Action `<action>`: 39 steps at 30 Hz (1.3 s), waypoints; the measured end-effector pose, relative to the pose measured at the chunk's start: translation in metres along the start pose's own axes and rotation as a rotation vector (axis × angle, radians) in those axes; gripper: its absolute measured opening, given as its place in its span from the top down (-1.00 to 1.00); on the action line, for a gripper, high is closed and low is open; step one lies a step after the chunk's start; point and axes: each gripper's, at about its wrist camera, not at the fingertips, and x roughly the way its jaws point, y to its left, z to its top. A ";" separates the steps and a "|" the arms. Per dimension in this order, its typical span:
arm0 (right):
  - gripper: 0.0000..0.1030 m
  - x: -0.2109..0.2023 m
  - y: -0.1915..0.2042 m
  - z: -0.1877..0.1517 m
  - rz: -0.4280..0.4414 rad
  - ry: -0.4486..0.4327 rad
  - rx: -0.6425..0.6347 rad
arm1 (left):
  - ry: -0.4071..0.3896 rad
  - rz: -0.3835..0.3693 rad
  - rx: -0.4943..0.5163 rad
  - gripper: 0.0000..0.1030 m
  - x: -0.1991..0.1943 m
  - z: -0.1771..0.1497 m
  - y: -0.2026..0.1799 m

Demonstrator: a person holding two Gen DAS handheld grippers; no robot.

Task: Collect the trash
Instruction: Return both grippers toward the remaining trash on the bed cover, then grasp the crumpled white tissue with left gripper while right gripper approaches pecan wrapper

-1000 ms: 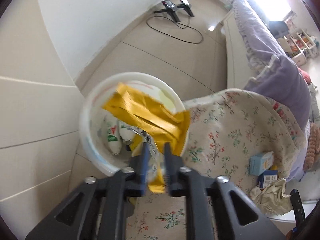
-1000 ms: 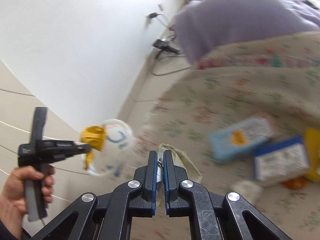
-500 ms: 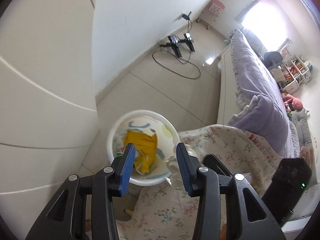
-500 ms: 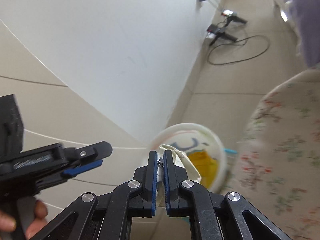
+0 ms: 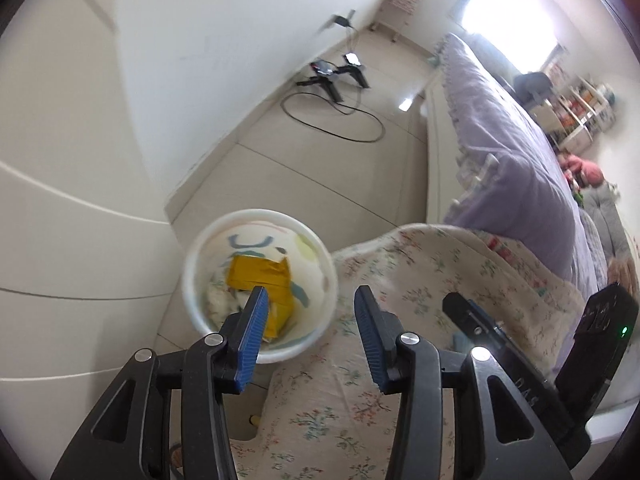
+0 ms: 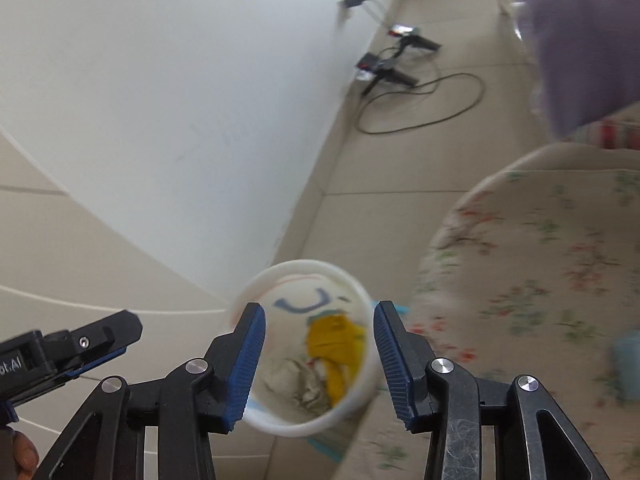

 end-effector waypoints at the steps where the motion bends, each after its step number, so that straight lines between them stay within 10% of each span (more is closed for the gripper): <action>1: 0.03 -0.012 -0.012 0.002 -0.020 -0.006 0.014 | 0.005 -0.006 0.017 0.00 0.002 -0.003 -0.009; 17: -0.25 -0.215 -0.197 0.002 -0.301 -0.075 0.156 | 0.109 -0.058 0.499 -0.23 0.047 -0.103 -0.183; 27: -0.25 -0.243 -0.315 -0.034 -0.461 0.018 0.331 | 0.173 -0.012 0.688 -0.34 0.092 -0.144 -0.232; 39: -0.25 -0.231 -0.337 -0.041 -0.472 0.105 0.339 | 0.189 -0.022 0.866 -0.34 0.125 -0.163 -0.261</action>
